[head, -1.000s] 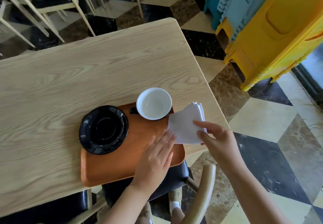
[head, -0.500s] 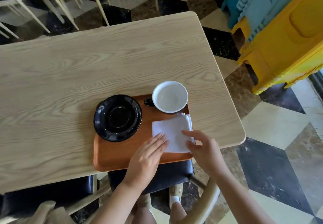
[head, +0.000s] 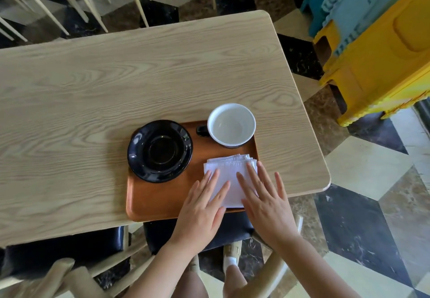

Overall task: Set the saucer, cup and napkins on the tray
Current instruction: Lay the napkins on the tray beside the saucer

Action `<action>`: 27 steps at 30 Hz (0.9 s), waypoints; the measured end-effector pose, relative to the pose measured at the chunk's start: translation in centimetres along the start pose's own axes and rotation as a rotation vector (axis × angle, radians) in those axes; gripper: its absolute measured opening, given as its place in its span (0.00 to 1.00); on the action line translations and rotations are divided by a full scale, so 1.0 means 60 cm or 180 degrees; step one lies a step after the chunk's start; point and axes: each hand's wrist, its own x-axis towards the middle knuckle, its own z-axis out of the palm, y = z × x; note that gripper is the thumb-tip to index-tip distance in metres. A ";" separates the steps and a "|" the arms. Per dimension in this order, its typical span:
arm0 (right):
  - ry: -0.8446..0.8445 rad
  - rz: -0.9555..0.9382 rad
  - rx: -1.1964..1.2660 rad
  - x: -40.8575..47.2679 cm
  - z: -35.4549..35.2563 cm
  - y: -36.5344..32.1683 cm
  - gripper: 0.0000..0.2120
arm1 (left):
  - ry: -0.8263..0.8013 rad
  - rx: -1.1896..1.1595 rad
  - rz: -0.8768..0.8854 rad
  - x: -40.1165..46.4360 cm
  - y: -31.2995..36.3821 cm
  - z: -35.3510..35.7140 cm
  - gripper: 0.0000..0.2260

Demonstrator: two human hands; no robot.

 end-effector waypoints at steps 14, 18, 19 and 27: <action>-0.0462 -0.0206 -0.0007 0.007 0.006 0.023 0.25 | -0.0557 0.0455 -0.0392 -0.003 0.002 0.010 0.28; -0.0300 -0.0050 -0.0004 0.009 0.001 0.004 0.23 | -0.0569 0.0454 -0.0290 0.000 -0.003 -0.005 0.28; -0.0246 -0.0007 -0.0003 0.013 -0.003 -0.005 0.23 | -0.0546 0.0447 -0.0241 0.000 -0.006 -0.013 0.27; -0.0046 -0.0158 -0.0058 0.085 -0.018 -0.125 0.24 | -0.0179 0.0388 -0.0527 -0.033 -0.094 -0.108 0.25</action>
